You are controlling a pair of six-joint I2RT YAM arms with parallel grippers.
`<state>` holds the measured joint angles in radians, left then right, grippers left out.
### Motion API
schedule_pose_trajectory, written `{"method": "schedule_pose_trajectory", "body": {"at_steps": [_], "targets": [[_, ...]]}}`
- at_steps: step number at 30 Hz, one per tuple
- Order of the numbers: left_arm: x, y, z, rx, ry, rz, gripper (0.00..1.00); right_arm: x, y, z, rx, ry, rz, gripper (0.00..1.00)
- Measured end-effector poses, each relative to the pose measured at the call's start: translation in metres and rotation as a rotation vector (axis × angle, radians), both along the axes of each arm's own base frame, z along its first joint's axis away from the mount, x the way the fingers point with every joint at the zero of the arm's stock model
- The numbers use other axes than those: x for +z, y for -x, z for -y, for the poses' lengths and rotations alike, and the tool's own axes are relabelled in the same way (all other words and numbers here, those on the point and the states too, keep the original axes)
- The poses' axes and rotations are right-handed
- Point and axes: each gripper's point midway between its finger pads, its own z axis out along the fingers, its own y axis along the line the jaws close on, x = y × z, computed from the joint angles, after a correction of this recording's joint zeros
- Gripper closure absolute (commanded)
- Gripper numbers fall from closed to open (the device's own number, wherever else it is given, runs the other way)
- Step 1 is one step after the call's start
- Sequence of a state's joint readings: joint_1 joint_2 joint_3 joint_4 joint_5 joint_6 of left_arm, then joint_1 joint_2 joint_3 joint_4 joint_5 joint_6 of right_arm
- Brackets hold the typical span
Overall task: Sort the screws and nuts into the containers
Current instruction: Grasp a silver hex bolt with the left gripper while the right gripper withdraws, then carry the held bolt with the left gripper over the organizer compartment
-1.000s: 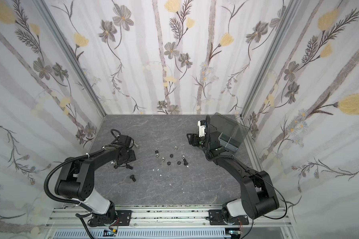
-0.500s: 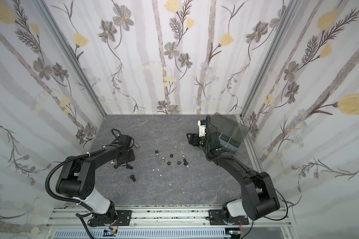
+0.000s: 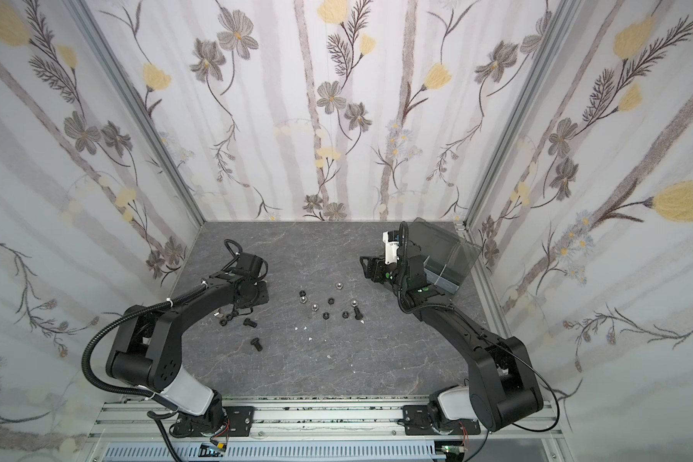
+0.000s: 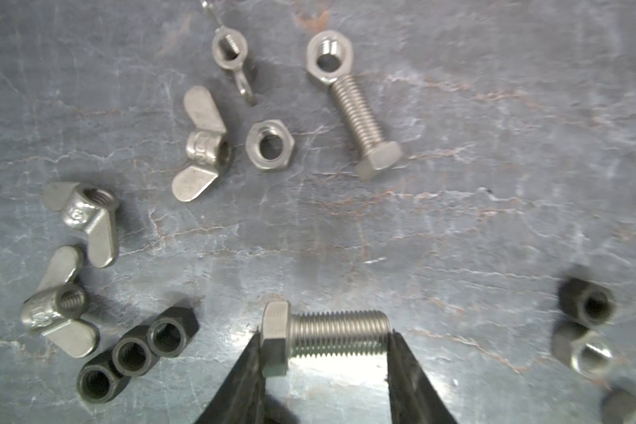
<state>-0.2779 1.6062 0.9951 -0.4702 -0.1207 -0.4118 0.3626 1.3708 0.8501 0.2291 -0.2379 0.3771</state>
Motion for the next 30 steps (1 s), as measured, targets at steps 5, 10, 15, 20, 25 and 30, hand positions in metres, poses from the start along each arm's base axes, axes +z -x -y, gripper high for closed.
{"method": "schedule_pose_trajectory", "body": {"at_steps": [5, 10, 15, 20, 25, 30], "targets": [[0.025, -0.011, 0.041, -0.089, 0.019, 0.051, 0.61, -0.010, 0.012, 0.003, 0.004, -0.022, -0.024, 0.24], [0.038, -0.026, 0.090, -0.182, 0.043, 0.081, 0.61, -0.027, 0.029, 0.013, -0.012, -0.047, -0.068, 0.24], [0.050, -0.045, 0.151, -0.281, 0.081, 0.120, 0.61, -0.027, 0.045, 0.029, -0.033, -0.078, -0.075, 0.24], [0.052, -0.062, 0.213, -0.369, 0.121, 0.144, 0.62, -0.011, 0.055, 0.055, -0.097, -0.115, -0.026, 0.24], [0.058, -0.077, 0.268, -0.437, 0.166, 0.183, 0.63, -0.002, 0.066, 0.073, -0.139, -0.145, -0.011, 0.24], [0.072, -0.095, 0.318, -0.491, 0.220, 0.242, 0.63, 0.001, 0.070, 0.078, -0.152, -0.154, -0.009, 0.23]]}}
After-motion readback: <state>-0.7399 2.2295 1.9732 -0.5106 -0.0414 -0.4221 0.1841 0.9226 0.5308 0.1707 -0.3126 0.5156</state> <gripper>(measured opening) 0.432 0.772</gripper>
